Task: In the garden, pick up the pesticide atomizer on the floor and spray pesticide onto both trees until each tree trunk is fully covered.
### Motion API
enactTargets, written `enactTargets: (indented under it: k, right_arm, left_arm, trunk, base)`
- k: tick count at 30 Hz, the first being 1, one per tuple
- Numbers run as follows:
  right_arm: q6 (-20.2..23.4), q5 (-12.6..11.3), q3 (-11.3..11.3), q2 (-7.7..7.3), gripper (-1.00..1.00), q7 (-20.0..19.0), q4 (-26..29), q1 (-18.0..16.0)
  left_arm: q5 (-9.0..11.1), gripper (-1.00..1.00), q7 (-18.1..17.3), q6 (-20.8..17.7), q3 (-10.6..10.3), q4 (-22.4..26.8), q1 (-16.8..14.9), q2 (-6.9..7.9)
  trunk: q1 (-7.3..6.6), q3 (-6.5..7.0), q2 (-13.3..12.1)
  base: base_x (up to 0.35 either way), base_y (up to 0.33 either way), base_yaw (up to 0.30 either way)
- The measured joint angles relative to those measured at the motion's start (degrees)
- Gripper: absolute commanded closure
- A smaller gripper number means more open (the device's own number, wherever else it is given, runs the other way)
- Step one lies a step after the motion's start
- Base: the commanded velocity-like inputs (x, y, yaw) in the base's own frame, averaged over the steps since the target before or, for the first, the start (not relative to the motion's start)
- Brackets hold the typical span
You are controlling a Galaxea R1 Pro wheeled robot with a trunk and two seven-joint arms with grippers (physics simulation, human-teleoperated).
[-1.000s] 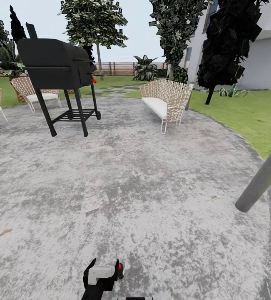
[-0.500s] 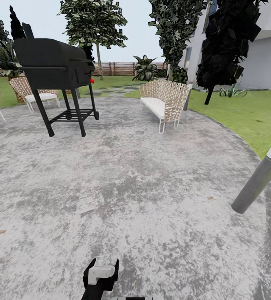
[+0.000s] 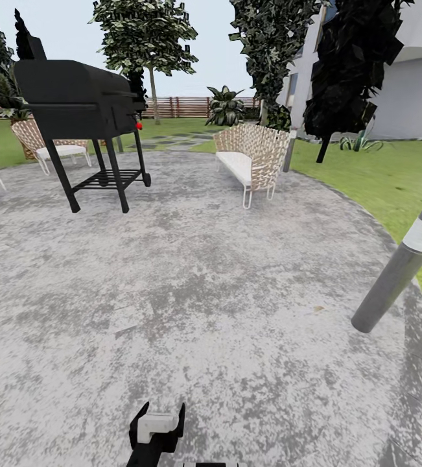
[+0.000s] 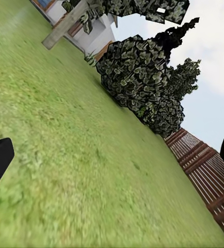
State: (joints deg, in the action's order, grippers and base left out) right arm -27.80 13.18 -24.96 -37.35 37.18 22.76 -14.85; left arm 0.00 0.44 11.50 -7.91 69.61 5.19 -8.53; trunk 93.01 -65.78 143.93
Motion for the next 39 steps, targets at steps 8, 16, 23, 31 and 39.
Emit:
enactTargets:
  k: [8,16,23,31,39]
  right_arm:
    - [0.0,0.1,0.0,0.00,-1.00,0.0,0.0,0.0]
    - [-0.1,0.0,-0.2,-0.08,-1.00,0.0,-0.1,0.0]
    - [0.0,0.0,-0.2,-0.09,-1.00,0.0,-0.2,0.0]
    - [0.0,0.1,0.0,-0.03,-1.00,0.0,-0.4,0.0]
    - [0.1,0.2,0.1,0.00,-1.00,0.0,-0.8,0.0]
  left_arm:
    - [0.0,-1.00,0.0,-0.3,0.7,3.4,0.0,0.00]
    - [0.0,-1.00,-0.1,-16.8,8.2,7.9,-14.0,0.08]
    - [0.4,-1.00,-0.2,-15.7,11.2,-18.5,-31.3,1.75]
    - [0.4,-1.00,-0.3,-1.7,12.0,-33.0,-34.0,2.97]
    - [0.3,-1.00,-0.4,3.7,12.1,-35.7,-34.3,3.85]
  trunk:
    - [0.00,0.00,0.0]
    - [0.00,0.01,0.0]
    - [0.00,0.00,0.0]
    - [0.00,0.00,0.0]
    - [0.00,0.00,0.0]
  base:
    - [0.000,-0.005,0.000]
    - [0.000,0.000,0.000]
    - [0.000,0.000,0.000]
    - [0.000,0.000,0.000]
    - [0.000,0.000,0.000]
